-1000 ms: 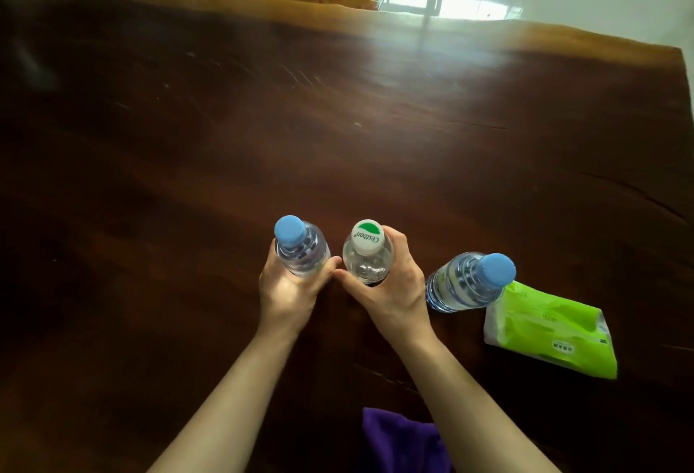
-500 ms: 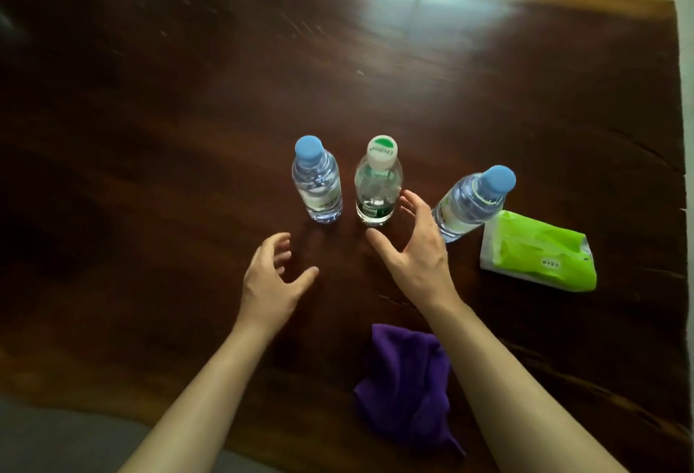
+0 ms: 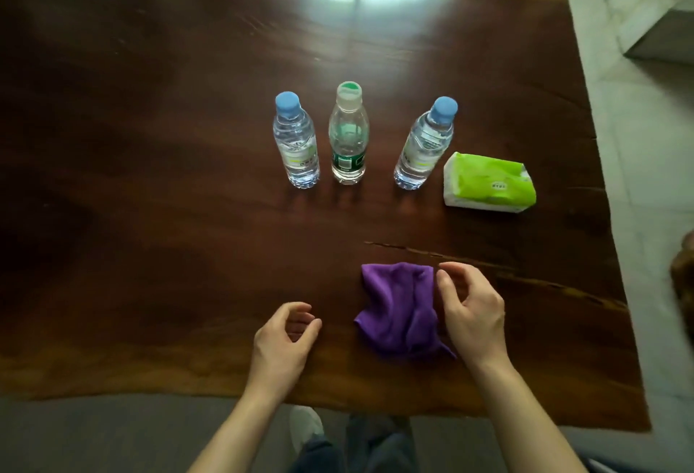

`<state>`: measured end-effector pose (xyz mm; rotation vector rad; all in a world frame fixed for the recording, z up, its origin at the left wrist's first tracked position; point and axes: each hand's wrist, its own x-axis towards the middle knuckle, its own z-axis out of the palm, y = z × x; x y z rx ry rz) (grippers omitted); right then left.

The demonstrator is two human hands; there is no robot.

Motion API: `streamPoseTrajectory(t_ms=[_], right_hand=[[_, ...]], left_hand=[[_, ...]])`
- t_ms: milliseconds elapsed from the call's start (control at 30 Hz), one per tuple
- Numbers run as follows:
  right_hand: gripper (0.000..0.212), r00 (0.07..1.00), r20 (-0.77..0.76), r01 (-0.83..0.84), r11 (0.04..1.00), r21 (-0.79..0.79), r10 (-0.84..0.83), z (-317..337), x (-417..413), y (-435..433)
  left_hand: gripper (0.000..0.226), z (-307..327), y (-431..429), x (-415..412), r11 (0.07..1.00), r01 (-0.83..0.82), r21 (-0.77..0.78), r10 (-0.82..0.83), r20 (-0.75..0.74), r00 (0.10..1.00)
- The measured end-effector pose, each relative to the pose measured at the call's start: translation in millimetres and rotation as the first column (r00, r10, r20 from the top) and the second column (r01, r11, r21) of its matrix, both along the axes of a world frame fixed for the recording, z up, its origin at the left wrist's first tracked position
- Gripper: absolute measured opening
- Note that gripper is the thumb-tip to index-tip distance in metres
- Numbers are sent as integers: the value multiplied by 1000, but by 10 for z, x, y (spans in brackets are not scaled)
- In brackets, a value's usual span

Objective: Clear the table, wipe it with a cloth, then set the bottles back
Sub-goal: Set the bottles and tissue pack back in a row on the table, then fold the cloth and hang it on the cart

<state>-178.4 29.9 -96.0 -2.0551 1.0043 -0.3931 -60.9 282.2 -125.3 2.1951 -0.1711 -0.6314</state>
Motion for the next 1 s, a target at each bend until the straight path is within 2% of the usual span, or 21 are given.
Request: streamPoseTrajectory(t_ms=[233,333,433,567,733,833,1000], right_hand=[[15,990,-96,120,980,156,-106,-123,-357,112],[21,986,-132,129,971,199,-104,-214,-313,47],[23,984,-166,108,966,236,-69,-284,-160,-56],[30,970,-241,63,956,286,9,-367,72,-135],[30,946,-323,78,954,288,20,-431,228,-193],[25,951,-306,83,937,341,27,-390,231,-219],[11,980,-200,101,885,455,-8,-210,186,-199]], left_hand=[[16,20,-350,-94,999,11,-40,-11,-10,1000],[19,-12,-611,-37,997,-52,-49,50,-43,998],[29,-75,-874,73,990,-138,-40,131,-138,982],[31,-99,-1185,140,981,-189,35,192,-169,967],[19,-63,-1333,151,968,-190,167,217,-164,962],[14,-21,-1320,133,963,-206,171,239,-199,950],[15,105,-1235,122,969,-239,55,246,-195,950]])
